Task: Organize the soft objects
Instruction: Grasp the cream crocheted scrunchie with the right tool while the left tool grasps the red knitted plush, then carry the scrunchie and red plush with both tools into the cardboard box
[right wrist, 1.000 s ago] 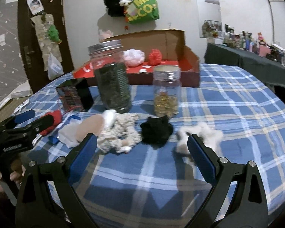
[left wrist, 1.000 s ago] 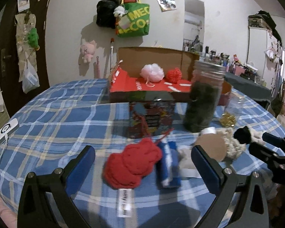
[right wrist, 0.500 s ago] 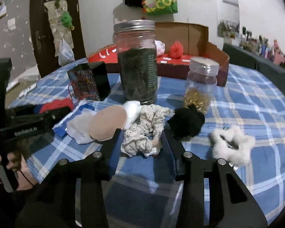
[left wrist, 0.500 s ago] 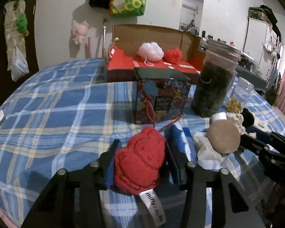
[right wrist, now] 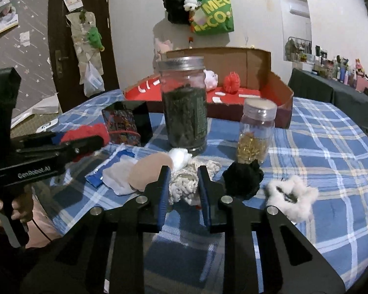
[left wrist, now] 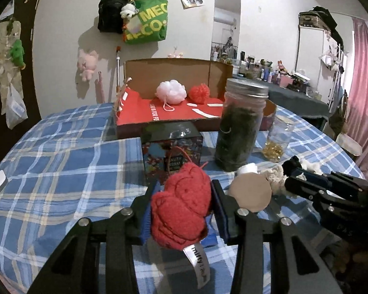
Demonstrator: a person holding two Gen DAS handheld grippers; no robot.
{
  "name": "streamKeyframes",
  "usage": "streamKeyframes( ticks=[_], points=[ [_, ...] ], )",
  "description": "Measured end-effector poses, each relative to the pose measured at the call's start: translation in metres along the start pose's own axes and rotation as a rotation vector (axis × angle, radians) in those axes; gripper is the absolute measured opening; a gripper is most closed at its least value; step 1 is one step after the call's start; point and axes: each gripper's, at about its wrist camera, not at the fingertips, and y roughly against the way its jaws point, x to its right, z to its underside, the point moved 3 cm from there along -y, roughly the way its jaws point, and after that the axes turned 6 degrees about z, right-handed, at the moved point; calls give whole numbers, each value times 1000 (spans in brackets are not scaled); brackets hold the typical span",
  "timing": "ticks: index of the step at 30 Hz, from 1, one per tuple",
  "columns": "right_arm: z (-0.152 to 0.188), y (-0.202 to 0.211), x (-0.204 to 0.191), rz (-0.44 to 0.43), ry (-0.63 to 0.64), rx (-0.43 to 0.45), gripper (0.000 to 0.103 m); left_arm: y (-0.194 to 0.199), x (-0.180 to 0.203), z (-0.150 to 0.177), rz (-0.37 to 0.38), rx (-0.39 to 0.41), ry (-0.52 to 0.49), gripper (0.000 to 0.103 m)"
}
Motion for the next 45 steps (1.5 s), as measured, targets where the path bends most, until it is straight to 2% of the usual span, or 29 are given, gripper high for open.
streamKeyframes(
  ticks=[9,21,36,45],
  points=[
    [-11,15,0,6,15,54,21,5,3,-8,19,12,7,44],
    [-14,24,15,29,-1,61,21,3,0,-7,12,-2,12,44],
    [-30,34,72,94,-81,75,21,5,-61,-6,-71,-55,108,44],
    [-37,12,105,106,-124,22,21,-12,-87,-16,-73,-102,121,44]
  ],
)
